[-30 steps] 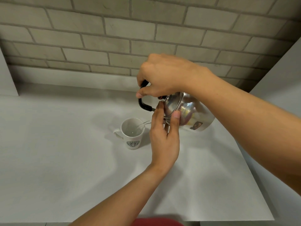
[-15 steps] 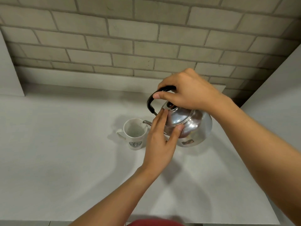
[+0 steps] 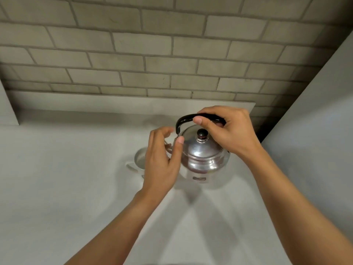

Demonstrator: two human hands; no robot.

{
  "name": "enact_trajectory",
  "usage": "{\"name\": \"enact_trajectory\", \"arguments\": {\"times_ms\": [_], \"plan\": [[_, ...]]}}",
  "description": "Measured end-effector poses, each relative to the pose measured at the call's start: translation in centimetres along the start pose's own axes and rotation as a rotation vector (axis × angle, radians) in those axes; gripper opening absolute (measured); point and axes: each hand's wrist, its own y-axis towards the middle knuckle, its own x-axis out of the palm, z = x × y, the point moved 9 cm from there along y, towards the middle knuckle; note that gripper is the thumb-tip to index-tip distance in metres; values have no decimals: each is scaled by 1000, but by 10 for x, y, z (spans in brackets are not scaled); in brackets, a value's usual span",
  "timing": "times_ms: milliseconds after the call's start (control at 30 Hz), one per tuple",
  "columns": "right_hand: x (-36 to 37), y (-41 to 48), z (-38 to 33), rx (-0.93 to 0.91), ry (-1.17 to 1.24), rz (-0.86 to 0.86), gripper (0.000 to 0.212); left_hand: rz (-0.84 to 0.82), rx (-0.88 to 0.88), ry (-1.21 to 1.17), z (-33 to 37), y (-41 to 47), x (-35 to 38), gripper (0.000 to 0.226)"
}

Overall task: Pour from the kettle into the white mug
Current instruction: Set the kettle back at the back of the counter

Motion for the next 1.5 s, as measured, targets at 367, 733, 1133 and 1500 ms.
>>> {"name": "enact_trajectory", "arguments": {"times_ms": [367,733,1133,1500], "plan": [[11,-17,40,69,144,57,18,-313,157,140,10,43,31,36],[46,10,106,196,-161,-246,52,-292,159,206,-36,106,48,34],[108,66,191,342,-179,-321,27,-334,52,268,-113,174,90,32],[139,82,233,371,-101,-343,25,-365,-48,246,-168,201,117,33]]}}
